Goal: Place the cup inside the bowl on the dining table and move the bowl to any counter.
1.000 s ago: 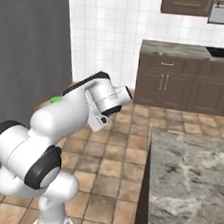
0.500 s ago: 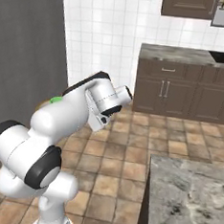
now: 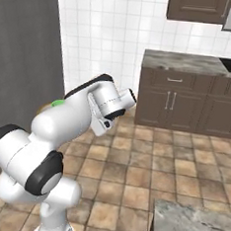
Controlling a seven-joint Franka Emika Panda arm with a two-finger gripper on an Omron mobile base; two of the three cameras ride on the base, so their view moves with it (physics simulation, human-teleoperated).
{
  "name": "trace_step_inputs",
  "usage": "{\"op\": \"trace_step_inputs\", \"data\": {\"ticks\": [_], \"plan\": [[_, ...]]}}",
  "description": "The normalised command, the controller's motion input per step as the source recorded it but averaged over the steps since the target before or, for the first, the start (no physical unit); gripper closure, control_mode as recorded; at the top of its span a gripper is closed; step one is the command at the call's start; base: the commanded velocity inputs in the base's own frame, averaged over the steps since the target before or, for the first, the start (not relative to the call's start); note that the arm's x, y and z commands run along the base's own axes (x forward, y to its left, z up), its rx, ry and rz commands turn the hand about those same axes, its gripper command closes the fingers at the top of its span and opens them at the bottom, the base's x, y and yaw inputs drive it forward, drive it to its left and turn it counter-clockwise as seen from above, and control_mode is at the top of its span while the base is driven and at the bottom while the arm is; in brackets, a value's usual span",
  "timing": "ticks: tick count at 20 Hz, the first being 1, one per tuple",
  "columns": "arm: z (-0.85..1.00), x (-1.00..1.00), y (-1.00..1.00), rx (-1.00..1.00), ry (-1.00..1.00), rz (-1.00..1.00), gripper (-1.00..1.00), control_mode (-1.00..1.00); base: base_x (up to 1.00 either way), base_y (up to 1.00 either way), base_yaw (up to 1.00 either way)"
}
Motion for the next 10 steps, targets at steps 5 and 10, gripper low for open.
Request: {"op": "trace_step_inputs", "data": {"ticks": [5, 10], "plan": [[0.00, 0.00, 0.00, 0.00, 0.00, 0.00, 1.00, 1.00, 0.83, 0.22, 0.00], [0.00, 0.00, 0.00, 0.00, 0.00, 0.00, 1.00, 1.00, 0.94, 0.23, 0.00]]}}
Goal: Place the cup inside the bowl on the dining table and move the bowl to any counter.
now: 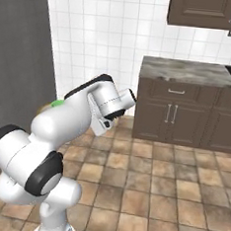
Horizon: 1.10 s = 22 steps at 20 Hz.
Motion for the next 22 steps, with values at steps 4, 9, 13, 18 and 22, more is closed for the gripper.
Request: {"op": "trace_step_inputs", "data": {"ticks": [4, 9, 13, 18, 22], "plan": [[0.00, 0.00, 0.00, 0.00, 0.00, 0.00, 1.00, 1.00, 0.98, 0.25, 0.00], [0.00, 0.00, 0.00, 0.00, 0.00, 0.00, 1.00, 1.00, 1.00, 0.24, 0.00], [0.00, 0.00, 0.00, 0.00, 0.00, 0.00, 1.00, 1.00, 1.00, 0.23, 0.00], [0.00, 0.00, 0.00, 0.00, 0.00, 0.00, 1.00, 1.00, 0.97, 0.24, 0.00], [0.00, 0.00, 0.00, 0.00, 0.00, 0.00, 1.00, 1.00, 0.78, 0.14, -0.01]]}}
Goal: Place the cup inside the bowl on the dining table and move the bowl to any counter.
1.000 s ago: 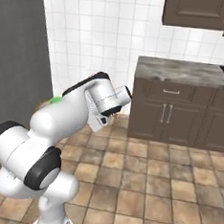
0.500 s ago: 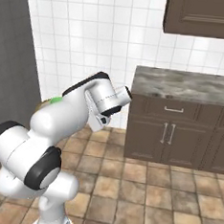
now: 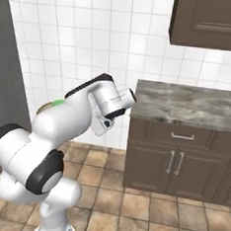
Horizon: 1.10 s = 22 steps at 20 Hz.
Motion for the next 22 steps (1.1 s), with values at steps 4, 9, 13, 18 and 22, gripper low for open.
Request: {"op": "trace_step_inputs", "data": {"ticks": [4, 9, 13, 18, 22], "plan": [[0.00, 0.00, 0.00, 0.00, 0.00, 0.00, 1.00, 1.00, 0.40, 0.01, -0.02], [0.00, 0.00, 0.00, 0.00, 0.00, 0.00, 1.00, 1.00, 0.33, -0.03, -0.01], [0.00, 0.00, 0.00, 0.00, 0.00, 0.00, 1.00, 1.00, 0.09, -0.29, 0.00], [0.00, 0.00, 0.00, 0.00, 0.00, 0.00, 1.00, 1.00, 0.09, -0.48, 0.00], [0.00, 0.00, 0.00, 0.00, 0.00, 0.00, 1.00, 1.00, 0.31, -0.51, 0.00]]}}
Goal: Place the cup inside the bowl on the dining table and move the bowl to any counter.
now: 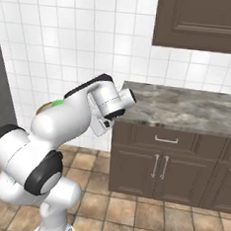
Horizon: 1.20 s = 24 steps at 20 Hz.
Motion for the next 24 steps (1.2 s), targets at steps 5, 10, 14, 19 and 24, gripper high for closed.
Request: {"op": "trace_step_inputs", "data": {"ticks": [5, 10, 14, 19, 24], "plan": [[0.00, 0.00, 0.00, 0.00, 0.00, 0.00, 1.00, 1.00, 0.26, -0.47, 0.00], [0.00, 0.00, 0.00, 0.00, 0.00, 0.00, 1.00, 1.00, 0.29, -0.48, 0.00], [0.00, 0.00, 0.00, 0.00, 0.00, 0.00, 1.00, 1.00, 0.34, -0.55, 0.00], [0.00, 0.00, 0.00, 0.00, 0.00, 0.00, 1.00, 1.00, 0.43, -0.55, 0.00], [0.00, 0.00, 0.00, 0.00, 0.00, 0.00, 1.00, 1.00, 0.48, -0.53, 0.00]]}}
